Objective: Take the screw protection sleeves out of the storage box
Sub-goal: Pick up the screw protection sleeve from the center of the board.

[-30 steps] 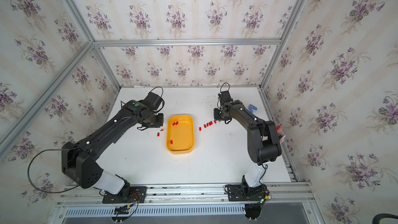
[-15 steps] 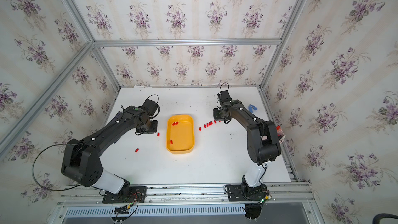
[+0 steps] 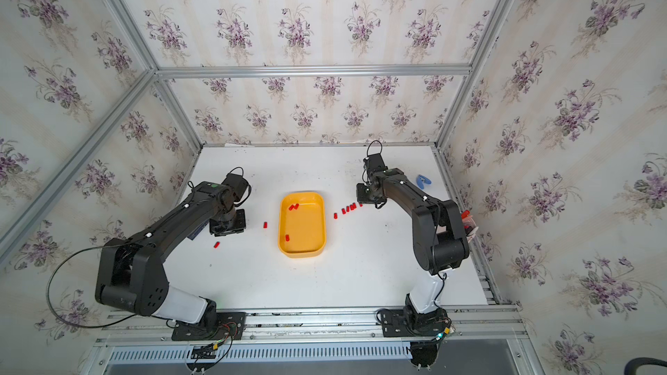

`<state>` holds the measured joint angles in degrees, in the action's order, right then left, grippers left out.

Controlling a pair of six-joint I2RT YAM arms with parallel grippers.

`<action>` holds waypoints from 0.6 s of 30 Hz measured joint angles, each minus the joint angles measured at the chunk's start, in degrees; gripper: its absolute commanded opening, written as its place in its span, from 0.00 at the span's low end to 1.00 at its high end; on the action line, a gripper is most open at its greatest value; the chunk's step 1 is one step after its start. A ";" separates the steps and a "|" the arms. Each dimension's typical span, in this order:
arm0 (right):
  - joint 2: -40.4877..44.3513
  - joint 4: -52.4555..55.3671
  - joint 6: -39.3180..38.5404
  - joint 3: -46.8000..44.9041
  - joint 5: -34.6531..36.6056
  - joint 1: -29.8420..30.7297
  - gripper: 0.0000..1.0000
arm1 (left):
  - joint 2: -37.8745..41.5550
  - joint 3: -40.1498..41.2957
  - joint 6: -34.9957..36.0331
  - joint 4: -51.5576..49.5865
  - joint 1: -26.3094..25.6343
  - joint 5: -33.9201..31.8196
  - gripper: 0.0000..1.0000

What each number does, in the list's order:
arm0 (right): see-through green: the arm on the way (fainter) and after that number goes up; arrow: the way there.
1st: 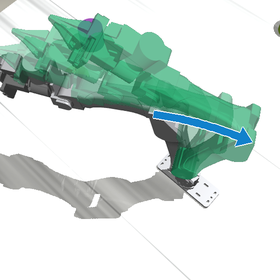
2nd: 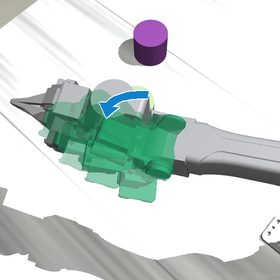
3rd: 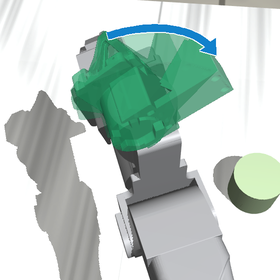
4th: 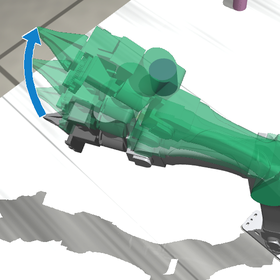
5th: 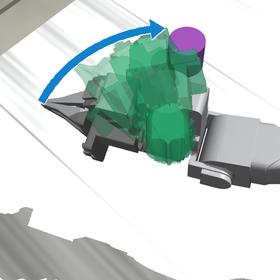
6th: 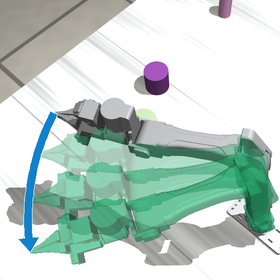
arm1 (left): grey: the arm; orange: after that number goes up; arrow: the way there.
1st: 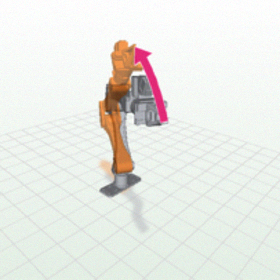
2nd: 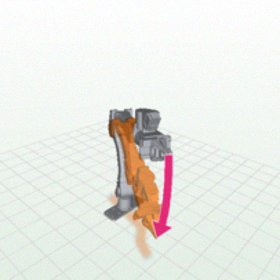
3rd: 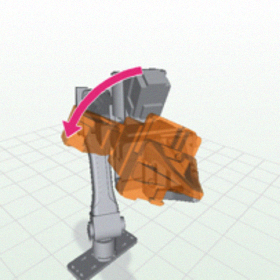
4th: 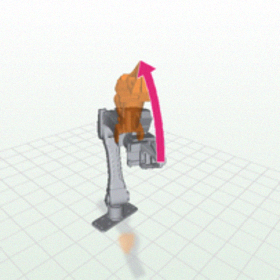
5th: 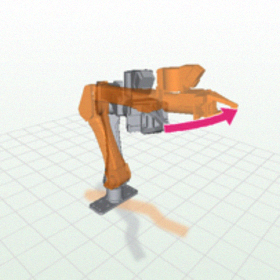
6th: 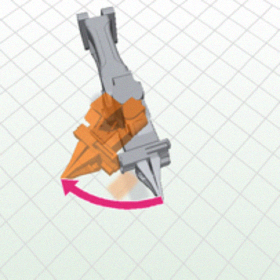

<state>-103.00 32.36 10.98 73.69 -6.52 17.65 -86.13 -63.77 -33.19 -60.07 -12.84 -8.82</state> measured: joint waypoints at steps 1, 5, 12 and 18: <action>0.00 0.00 0.02 0.00 -0.20 0.11 0.37 | -0.04 -0.63 -0.04 -0.57 0.17 -0.02 0.44; 0.22 -0.26 0.09 -0.24 -0.44 0.31 0.36 | -1.86 -3.02 -0.04 -1.84 2.80 -0.22 0.44; 1.22 -1.64 0.66 -1.25 -1.81 0.28 0.37 | -1.75 -4.17 0.24 -4.26 8.07 -0.81 0.44; 1.22 -2.12 0.61 -0.26 -3.52 0.28 0.37 | -0.28 -3.93 -0.22 -4.66 13.35 -0.04 0.45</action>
<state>-101.78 30.24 11.60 73.43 -10.04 17.93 -86.41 -67.70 -33.41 -64.73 0.51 -8.86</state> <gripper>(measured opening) 0.366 0.443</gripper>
